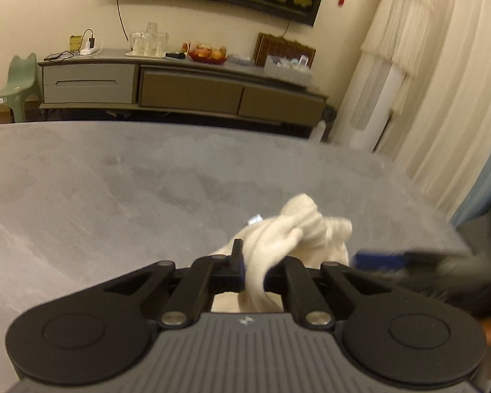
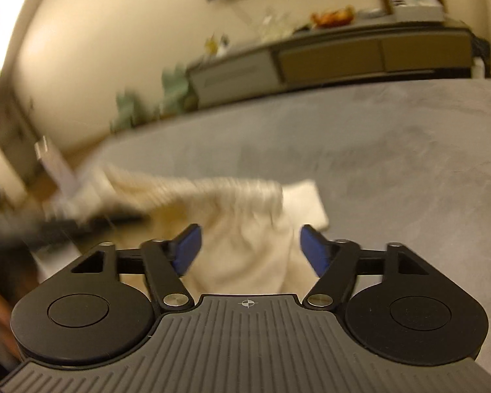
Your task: Fold clothes
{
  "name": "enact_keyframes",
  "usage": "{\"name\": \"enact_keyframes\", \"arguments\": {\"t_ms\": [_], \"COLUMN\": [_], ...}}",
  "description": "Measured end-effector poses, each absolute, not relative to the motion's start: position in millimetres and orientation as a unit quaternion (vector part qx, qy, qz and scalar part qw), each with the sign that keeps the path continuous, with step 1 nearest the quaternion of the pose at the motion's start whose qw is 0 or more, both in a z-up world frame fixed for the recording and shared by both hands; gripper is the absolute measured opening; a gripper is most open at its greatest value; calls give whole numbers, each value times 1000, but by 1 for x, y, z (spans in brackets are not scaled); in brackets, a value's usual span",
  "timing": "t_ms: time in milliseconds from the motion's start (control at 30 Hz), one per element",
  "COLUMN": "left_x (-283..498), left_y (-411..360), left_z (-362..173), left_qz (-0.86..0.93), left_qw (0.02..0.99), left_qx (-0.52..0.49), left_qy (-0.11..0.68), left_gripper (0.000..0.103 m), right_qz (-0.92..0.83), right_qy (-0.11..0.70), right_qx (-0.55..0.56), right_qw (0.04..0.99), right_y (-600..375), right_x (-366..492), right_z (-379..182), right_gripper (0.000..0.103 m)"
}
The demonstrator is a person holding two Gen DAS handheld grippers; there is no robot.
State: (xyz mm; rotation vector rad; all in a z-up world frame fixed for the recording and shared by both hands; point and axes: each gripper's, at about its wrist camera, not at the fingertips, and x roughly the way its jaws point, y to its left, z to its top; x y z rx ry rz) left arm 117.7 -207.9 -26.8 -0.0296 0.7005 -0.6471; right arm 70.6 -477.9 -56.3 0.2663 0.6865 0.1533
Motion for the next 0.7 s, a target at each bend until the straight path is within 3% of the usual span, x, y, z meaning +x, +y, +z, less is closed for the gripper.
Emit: {"name": "enact_keyframes", "arguments": {"t_ms": [33, 67, 100, 333, 500, 567, 600, 700], "left_x": [121, 126, 132, 176, 170, 167, 166, 169], "left_y": [-204, -202, -201, -210, -206, -186, -174, -129], "left_z": [-22, -18, -13, 60, 112, 105, 95, 43], "left_qz": [-314, -314, -312, -336, -359, -347, -333, -267], "left_qw": [888, 888, 889, 901, 911, 915, 917, 924], "left_qx": [-18, -18, -14, -3, -21, -44, -54, -80], "left_qy": [336, 336, 334, 273, 202, 203, 210, 261], "left_gripper": [4, 4, 4, 5, 7, 11, 17, 22], "right_qz": [75, 75, 80, 53, 52, 51, 53, 92], "right_qy": [348, 361, 368, 197, 115, 82, 67, 108], "right_qx": [116, 105, 107, 138, 84, 61, 51, 25], "right_qw": [927, 924, 920, 969, 988, 993, 995, 990], "right_y": [-473, -469, -471, -506, -473, -460, -452, -392], "right_x": [77, 82, 83, 48, 13, -2, -8, -7], "right_z": [-63, -69, -70, 41, 108, 135, 146, 106], "right_gripper": [70, 34, 5, 5, 5, 5, 5, 5]}}
